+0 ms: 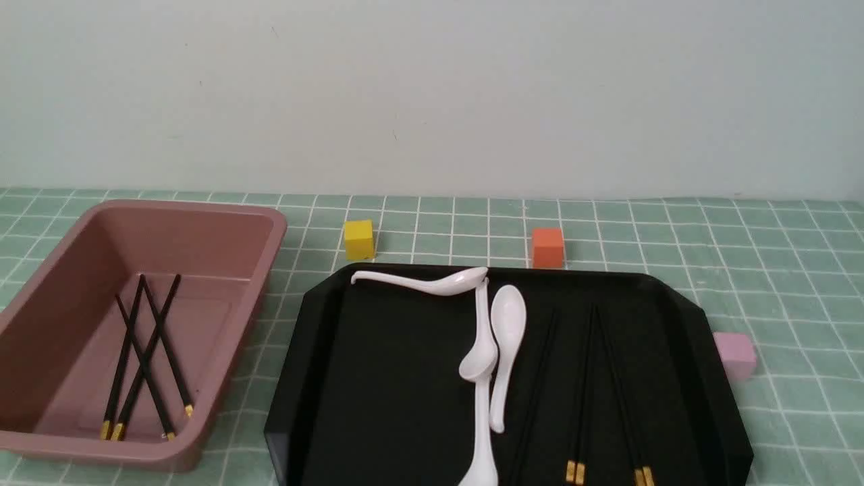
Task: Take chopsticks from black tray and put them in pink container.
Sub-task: 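Move the gripper over the chopsticks on the black tray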
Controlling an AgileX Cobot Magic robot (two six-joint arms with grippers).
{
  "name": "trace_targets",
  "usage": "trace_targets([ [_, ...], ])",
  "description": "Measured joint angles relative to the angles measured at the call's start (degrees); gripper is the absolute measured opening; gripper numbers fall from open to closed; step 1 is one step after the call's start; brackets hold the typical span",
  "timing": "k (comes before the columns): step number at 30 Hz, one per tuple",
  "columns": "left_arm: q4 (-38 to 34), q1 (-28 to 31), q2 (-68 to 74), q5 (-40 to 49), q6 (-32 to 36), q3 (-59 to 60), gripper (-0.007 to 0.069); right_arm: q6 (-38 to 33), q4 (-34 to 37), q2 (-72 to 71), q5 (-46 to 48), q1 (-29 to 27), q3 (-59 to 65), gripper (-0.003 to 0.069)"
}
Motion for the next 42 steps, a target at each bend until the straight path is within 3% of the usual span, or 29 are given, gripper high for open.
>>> trace_targets([
  [37, 0.0, 0.0, 0.0, 0.0, 0.0, 0.0, 0.0104, 0.2, 0.0, 0.0, 0.0, 0.0, 0.0, 0.0240],
  [39, 0.0, 0.0, 0.0, 0.0, 0.0, 0.0, 0.0104, 2.4, 3.7, 0.0, -0.7, 0.0, 0.1, 0.0240],
  [42, 0.0, 0.0, 0.0, 0.0, 0.0, 0.0, 0.0105, 10.7, 15.3, 0.0, -1.8, 0.0, 0.2, 0.0240],
])
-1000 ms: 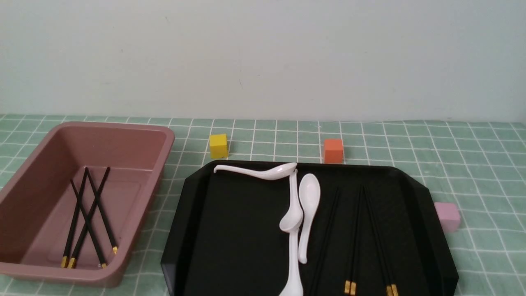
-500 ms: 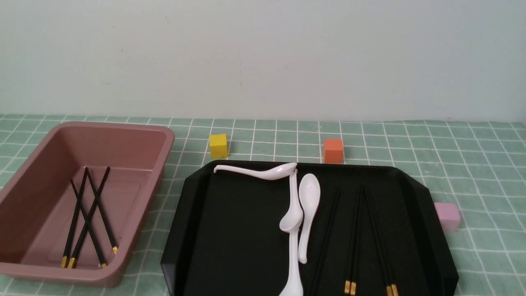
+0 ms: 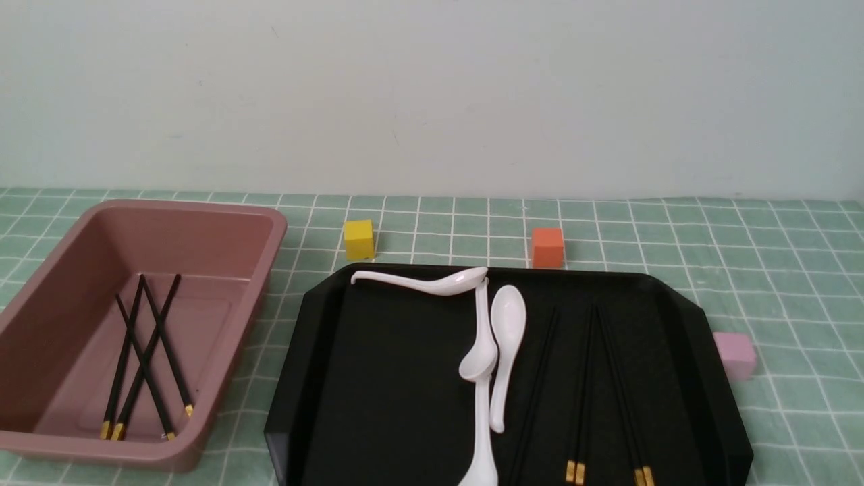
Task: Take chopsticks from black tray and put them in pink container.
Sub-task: 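Move the gripper over the chopsticks on the black tray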
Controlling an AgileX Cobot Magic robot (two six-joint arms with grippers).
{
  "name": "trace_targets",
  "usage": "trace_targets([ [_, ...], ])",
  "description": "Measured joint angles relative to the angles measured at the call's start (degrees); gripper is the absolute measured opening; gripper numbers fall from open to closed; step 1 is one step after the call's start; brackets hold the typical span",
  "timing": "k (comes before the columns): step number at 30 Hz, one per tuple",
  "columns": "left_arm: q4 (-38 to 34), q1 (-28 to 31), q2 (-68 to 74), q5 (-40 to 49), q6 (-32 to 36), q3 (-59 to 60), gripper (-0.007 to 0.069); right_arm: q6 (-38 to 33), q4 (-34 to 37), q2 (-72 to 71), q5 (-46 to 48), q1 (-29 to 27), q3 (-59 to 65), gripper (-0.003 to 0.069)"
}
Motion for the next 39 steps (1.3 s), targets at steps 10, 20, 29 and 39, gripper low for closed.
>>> trace_targets([
  [10, 0.0, 0.0, 0.0, 0.0, 0.0, 0.0, 0.0115, 9.9, 18.8, 0.0, -0.7, 0.0, 0.1, 0.0240],
  [20, 0.0, 0.0, 0.0, 0.0, 0.0, 0.0, 0.0127, 6.4, 19.7, 0.0, -0.7, 0.0, 0.0, 0.0185],
  [29, 0.0, 0.0, 0.0, 0.0, 0.0, 0.0, 0.0138, -8.7, 8.7, 19.2, 14.2, 0.0, -17.7, -0.0001],
  [39, 0.0, 0.0, 0.0, 0.0, 0.0, 0.0, 0.0152, -19.6, 11.3, 56.6, 32.6, 0.0, -32.4, 0.0014],
])
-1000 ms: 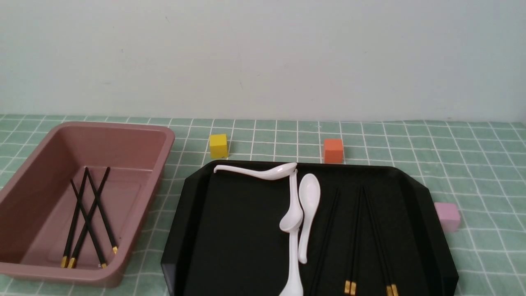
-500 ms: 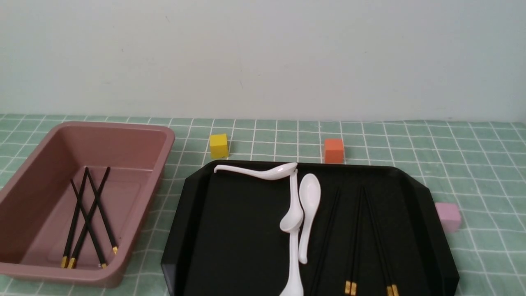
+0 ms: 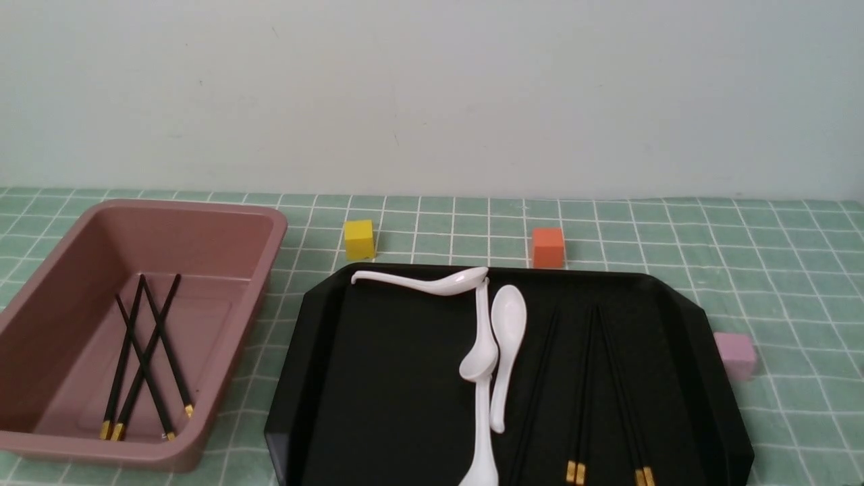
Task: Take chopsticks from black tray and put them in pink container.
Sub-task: 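Move the gripper over the chopsticks on the black tray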
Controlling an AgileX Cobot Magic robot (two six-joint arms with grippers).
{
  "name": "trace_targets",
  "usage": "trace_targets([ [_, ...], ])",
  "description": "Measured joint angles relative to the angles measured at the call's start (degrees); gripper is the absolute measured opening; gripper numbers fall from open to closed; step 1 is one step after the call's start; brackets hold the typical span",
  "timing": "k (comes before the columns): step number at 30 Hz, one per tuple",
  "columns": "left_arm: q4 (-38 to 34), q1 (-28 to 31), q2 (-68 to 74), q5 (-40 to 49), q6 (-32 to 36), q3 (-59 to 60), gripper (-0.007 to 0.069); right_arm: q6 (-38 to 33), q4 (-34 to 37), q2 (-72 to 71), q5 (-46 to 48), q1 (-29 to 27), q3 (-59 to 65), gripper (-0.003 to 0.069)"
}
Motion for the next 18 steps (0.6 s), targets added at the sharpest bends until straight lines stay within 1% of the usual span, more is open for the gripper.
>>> trace_targets([
  [2, 0.0, 0.0, 0.0, 0.0, 0.0, 0.0, 0.0155, -3.4, 1.8, 5.8, 1.2, 0.0, -1.4, 0.0018],
  [5, 0.0, 0.0, 0.0, 0.0, 0.0, 0.0, 0.0157, -5.8, 3.9, 10.2, 2.7, 0.9, -3.4, 0.0022],
  [7, 0.0, 0.0, 0.0, 0.0, 0.0, 0.0, 0.0161, -5.7, 5.1, 14.0, 3.1, 5.3, -6.5, 0.0026],
  [9, 0.0, 0.0, 0.0, 0.0, 0.0, 0.0, 0.0164, -3.5, 5.1, 15.5, 2.3, 9.4, -8.2, 0.0030],
  [10, 0.0, 0.0, 0.0, 0.0, 0.0, 0.0, 0.0165, -1.3, 4.6, 16.3, 1.4, 12.4, -9.6, 0.0034],
  [11, 0.0, 0.0, 0.0, 0.0, 0.0, 0.0, 0.0166, 2.3, 2.8, 17.4, 0.2, 16.7, -11.6, 0.0038],
  [13, 0.0, 0.0, 0.0, 0.0, 0.0, 0.0, 0.0166, 8.0, -0.6, 18.7, -0.7, 21.0, -14.0, 0.0050],
  [15, 0.0, 0.0, 0.0, 0.0, 0.0, 0.0, 0.0166, 18.5, -7.0, 20.9, -1.0, 26.2, -17.4, 0.0068],
  [16, 0.0, 0.0, 0.0, 0.0, 0.0, 0.0, 0.0166, 24.1, -12.0, 22.1, -1.0, 29.5, -19.9, 0.0084],
  [17, 0.0, 0.0, 0.0, 0.0, 0.0, 0.0, 0.0166, 31.5, -17.1, 24.0, -0.6, 32.5, -22.4, 0.0102],
  [18, 0.0, 0.0, 0.0, 0.0, 0.0, 0.0, 0.0166, 34.6, -19.5, 24.9, -0.3, 33.8, -23.6, 0.0112],
])
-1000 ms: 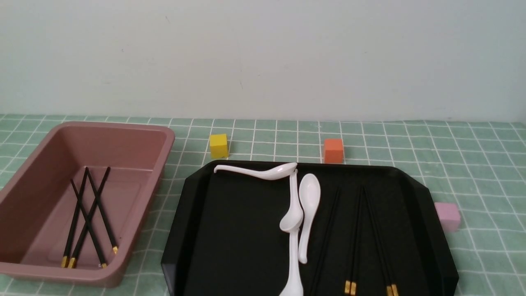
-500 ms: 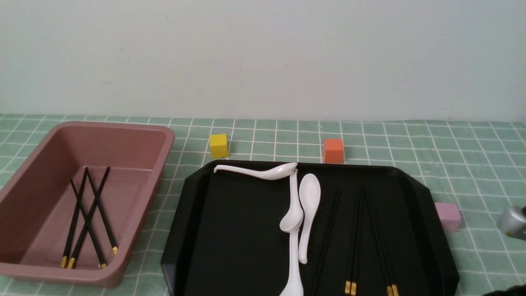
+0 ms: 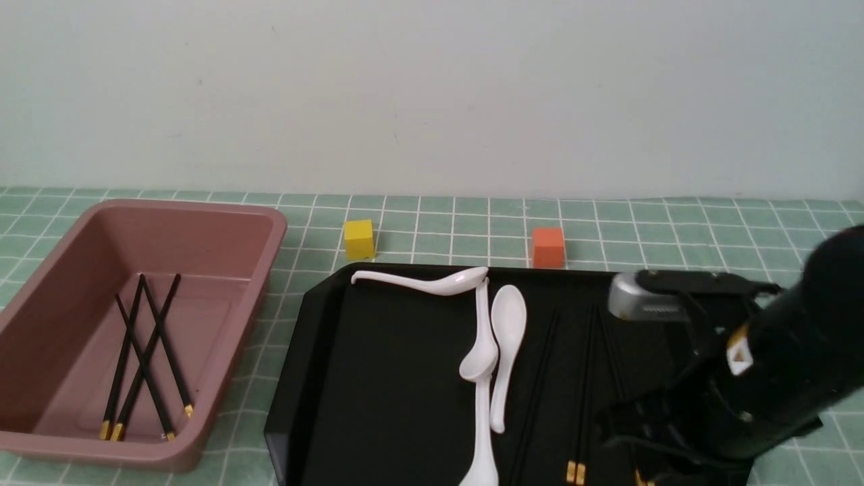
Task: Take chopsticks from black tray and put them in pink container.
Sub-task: 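Move the gripper over the chopsticks on the black tray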
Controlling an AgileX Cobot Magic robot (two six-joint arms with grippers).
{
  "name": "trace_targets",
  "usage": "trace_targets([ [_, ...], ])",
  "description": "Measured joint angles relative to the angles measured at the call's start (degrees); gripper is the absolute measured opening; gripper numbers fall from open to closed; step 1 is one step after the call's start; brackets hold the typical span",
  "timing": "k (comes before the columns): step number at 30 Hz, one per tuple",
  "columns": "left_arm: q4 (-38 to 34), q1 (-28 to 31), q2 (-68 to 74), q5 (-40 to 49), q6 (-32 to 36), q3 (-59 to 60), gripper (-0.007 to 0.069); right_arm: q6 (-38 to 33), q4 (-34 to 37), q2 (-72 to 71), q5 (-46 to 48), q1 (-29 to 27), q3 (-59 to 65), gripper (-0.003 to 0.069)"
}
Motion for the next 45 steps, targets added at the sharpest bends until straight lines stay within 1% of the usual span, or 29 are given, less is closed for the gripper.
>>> trace_targets([
  [1, 0.0, 0.0, 0.0, 0.0, 0.0, 0.0, 0.0167, 3.8, -3.1, 1.2, 0.4, 1.7, -2.0, 0.0126],
  [2, 0.0, 0.0, 0.0, 0.0, 0.0, 0.0, 0.0167, 9.7, -7.7, 3.1, 1.0, 4.2, -4.3, 0.0155],
  [4, 0.0, 0.0, 0.0, 0.0, 0.0, 0.0, 0.0171, 15.9, -12.6, 6.4, 1.1, 6.9, -7.7, 0.0202],
  [6, 0.0, 0.0, 0.0, 0.0, 0.0, 0.0, 0.0175, 19.2, -14.8, 9.7, 1.1, 8.3, -10.3, 0.0242],
  [8, 0.0, 0.0, 0.0, 0.0, 0.0, 0.0, 0.0176, 21.5, -15.0, 13.0, 1.1, 9.0, -12.2, 0.0284],
  [11, 0.0, 0.0, 0.0, 0.0, 0.0, 0.0, 0.0179, 23.0, -14.5, 18.4, 0.8, 9.2, -15.0, 0.0335],
  [13, 0.0, 0.0, 0.0, 0.0, 0.0, 0.0, 0.0181, 23.2, -14.5, 21.3, 0.8, 9.2, -16.1, 0.0348],
  [18, 0.0, 0.0, 0.0, 0.0, 0.0, 0.0, 0.0185, 24.8, -13.8, 26.4, 0.5, 9.2, -18.1, 0.0357],
  [22, 0.0, 0.0, 0.0, 0.0, 0.0, 0.0, 0.0186, 26.8, -13.7, 29.1, -1.6, 9.2, -18.7, 0.0358],
  [28, 0.0, 0.0, 0.0, 0.0, 0.0, 0.0, 0.0186, 31.7, -13.7, 31.7, -3.6, 9.2, -18.8, 0.0358],
  [38, 0.0, 0.0, 0.0, 0.0, 0.0, 0.0, 0.0197, 32.2, -13.7, 33.2, -3.7, 9.2, -18.9, 0.0358],
  [43, 0.0, 0.0, 0.0, 0.0, 0.0, 0.0, 0.0203, 32.2, -13.7, 33.5, -3.5, 9.2, -19.4, 0.0330],
  [45, 0.0, 0.0, 0.0, 0.0, 0.0, 0.0, 0.0205, 32.2, -13.6, 33.6, -3.5, 9.2, -19.5, 0.0294],
])
